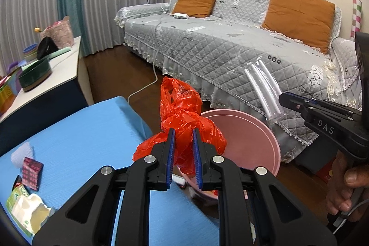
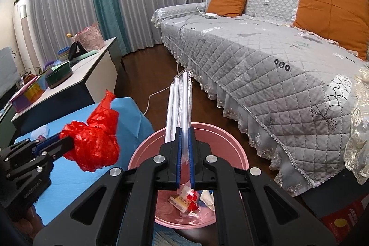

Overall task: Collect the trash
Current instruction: 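Carry the red bag in the left gripper while the right gripper carries the straws to the pink bin, then open the left gripper over the pink bin while the right gripper also opens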

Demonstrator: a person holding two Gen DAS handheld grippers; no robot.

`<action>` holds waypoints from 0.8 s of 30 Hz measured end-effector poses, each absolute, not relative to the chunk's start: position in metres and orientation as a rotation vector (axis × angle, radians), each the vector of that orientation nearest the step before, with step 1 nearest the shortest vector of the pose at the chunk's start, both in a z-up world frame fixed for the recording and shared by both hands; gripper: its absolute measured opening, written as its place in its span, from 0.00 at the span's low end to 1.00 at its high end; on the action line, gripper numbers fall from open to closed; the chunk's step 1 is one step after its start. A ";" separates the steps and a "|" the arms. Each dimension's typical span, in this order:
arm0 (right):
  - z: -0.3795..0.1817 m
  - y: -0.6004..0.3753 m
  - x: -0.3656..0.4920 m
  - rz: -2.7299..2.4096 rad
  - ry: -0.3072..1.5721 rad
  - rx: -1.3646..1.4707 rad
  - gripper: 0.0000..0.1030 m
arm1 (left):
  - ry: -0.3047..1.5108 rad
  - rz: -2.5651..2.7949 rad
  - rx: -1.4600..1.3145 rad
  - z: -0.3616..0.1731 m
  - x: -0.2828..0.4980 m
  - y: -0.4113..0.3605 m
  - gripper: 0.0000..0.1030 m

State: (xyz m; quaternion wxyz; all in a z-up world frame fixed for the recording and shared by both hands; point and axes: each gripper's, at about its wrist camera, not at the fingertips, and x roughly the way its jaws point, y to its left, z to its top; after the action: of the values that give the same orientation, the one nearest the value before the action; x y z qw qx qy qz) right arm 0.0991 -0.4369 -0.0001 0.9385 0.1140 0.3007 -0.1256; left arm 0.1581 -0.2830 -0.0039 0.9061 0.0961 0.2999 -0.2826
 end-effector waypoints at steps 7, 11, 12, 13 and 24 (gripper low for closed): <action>0.001 -0.443 0.097 -0.265 0.610 0.240 0.06 | 0.634 -0.597 0.206 -0.009 0.159 -0.298 0.15; 0.001 -0.444 0.097 -0.268 0.614 0.238 0.06 | 0.639 -0.609 0.206 -0.009 0.159 -0.304 0.16; 0.001 -0.445 0.097 -0.267 0.618 0.240 0.09 | 0.650 -0.619 0.206 -0.010 0.160 -0.306 0.18; 0.000 -0.446 0.097 -0.269 0.622 0.241 0.09 | 0.659 -0.623 0.208 -0.012 0.161 -0.308 0.20; 0.001 -0.451 0.097 -0.281 0.616 0.288 0.38 | 0.654 -0.579 0.178 -0.006 0.164 -0.286 0.31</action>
State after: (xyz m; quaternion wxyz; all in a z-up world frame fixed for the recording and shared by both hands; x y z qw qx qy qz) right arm 0.0967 -0.4506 0.0014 0.9331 0.1406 0.3010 -0.1376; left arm 0.1640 -0.2861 -0.0064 0.9024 0.0862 0.3162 -0.2798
